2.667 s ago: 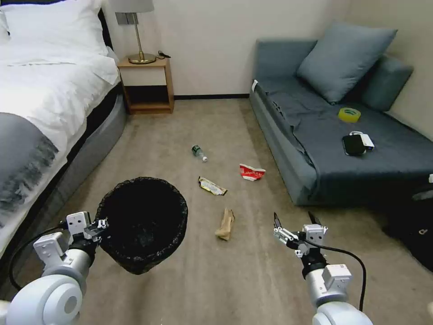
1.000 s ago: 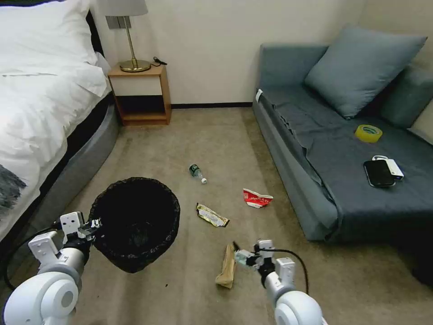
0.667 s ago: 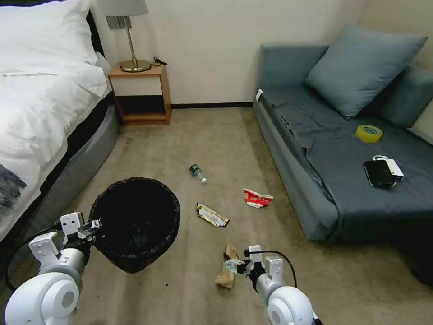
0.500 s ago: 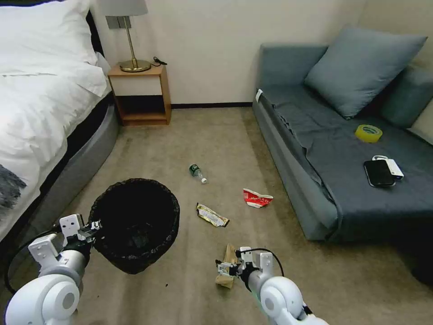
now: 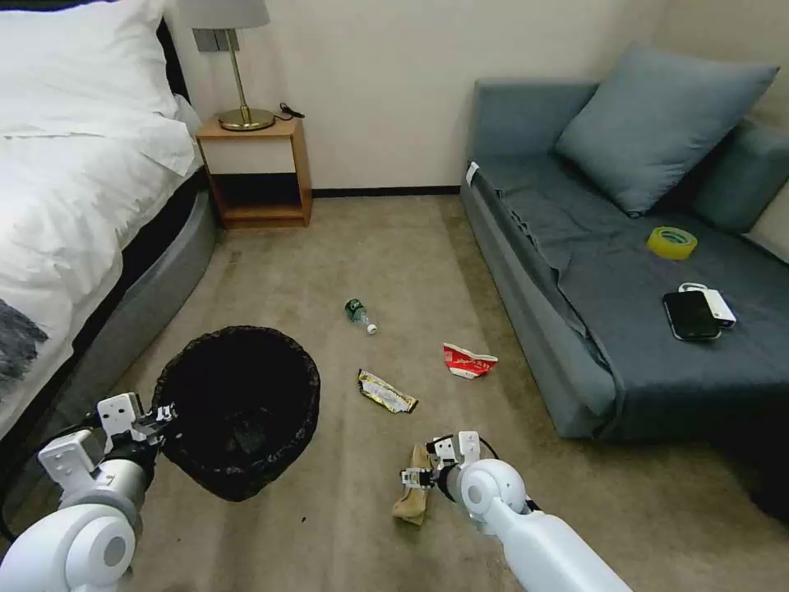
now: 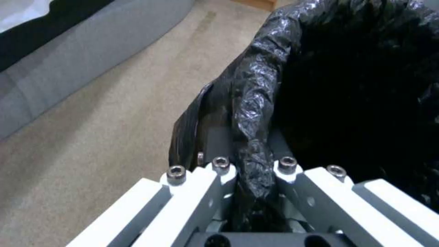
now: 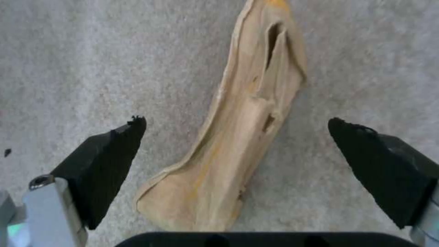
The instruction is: Pick up the trash bin, then pick up the garbage on the floor and place it into the trash bin.
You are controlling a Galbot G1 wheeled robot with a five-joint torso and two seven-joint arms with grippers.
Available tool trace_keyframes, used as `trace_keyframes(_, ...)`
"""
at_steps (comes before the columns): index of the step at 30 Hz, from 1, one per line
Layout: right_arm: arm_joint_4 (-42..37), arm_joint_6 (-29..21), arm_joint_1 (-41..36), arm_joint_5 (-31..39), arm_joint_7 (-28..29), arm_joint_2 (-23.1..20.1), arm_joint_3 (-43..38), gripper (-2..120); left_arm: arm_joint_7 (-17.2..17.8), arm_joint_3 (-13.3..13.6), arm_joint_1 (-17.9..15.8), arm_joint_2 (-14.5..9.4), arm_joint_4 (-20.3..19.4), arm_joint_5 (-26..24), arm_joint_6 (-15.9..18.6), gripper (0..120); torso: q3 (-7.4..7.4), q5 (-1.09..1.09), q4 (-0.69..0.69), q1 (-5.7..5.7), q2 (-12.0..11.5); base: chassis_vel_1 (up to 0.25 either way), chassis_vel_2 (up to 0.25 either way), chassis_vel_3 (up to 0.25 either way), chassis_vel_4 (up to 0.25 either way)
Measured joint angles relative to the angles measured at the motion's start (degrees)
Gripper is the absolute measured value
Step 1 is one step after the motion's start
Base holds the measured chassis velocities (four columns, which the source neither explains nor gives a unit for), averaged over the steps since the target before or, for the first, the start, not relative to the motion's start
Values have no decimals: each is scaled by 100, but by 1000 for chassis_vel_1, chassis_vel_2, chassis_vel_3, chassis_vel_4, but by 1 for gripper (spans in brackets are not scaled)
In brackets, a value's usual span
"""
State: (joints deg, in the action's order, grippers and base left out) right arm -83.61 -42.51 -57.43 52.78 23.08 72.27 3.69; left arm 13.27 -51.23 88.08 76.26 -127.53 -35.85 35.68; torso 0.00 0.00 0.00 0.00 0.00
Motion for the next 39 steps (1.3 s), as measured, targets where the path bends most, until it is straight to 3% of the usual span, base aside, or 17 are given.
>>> trace_keyframes(5, 396, 45, 157, -128, -34, 201, 103, 100, -7, -22, -35, -88, 89, -40, -12, 3, 0, 0, 1, 0, 0, 0, 0, 0, 0)
trace_keyframes(9, 511, 53, 183, -273, -248, 230, 101, 90, -25, -49, -41, -133, 152, -69, -19, 3, 0, 0, 0, 0, 0, 0, 0, 0, 0)
trace_keyframes(12, 549, 46, 163, -350, -363, 230, 66, 75, -53, -62, -54, -176, 206, -86, -35, 3, 0, -1, 0, 0, 0, 0, 0, 0, 0)
trace_keyframes(17, 601, 79, 113, -449, -402, 253, 14, 61, -66, -35, -79, -219, 234, -95, -42, 3, 0, 0, 0, 0, 0, 0, 0, 0, 0)
trace_keyframes(21, 643, 132, 68, -580, -428, 297, -29, 42, -68, 11, -108, -242, 257, -100, -47, 3, 0, -1, 0, 0, 0, 0, 0, 0, 0)
trace_keyframes(29, 661, 245, 13, -692, -389, 338, -114, 17, -68, 32, -105, -248, 256, -126, -49, 3, 0, 0, 0, 0, 0, 0, 0, 0, 0)
trace_keyframes(31, 585, 377, -34, -705, -341, 318, -148, 6, -68, 42, -103, -243, 250, -128, -50, 3, 0, 0, 0, 0, 0, 0, 0, 0, 0)
trace_keyframes(34, 499, 489, -75, -727, -308, 292, -202, 0, -68, 55, -101, -237, 234, -128, -52, 3, 0, 0, 0, 0, 0, 0, 0, 0, 0)
trace_keyframes(39, 374, 544, -121, -711, -272, 244, -283, 0, -68, 68, -100, -233, 222, -128, -53, 3, 0, 0, 0, 0, 0, 0, 0, 0, 0)
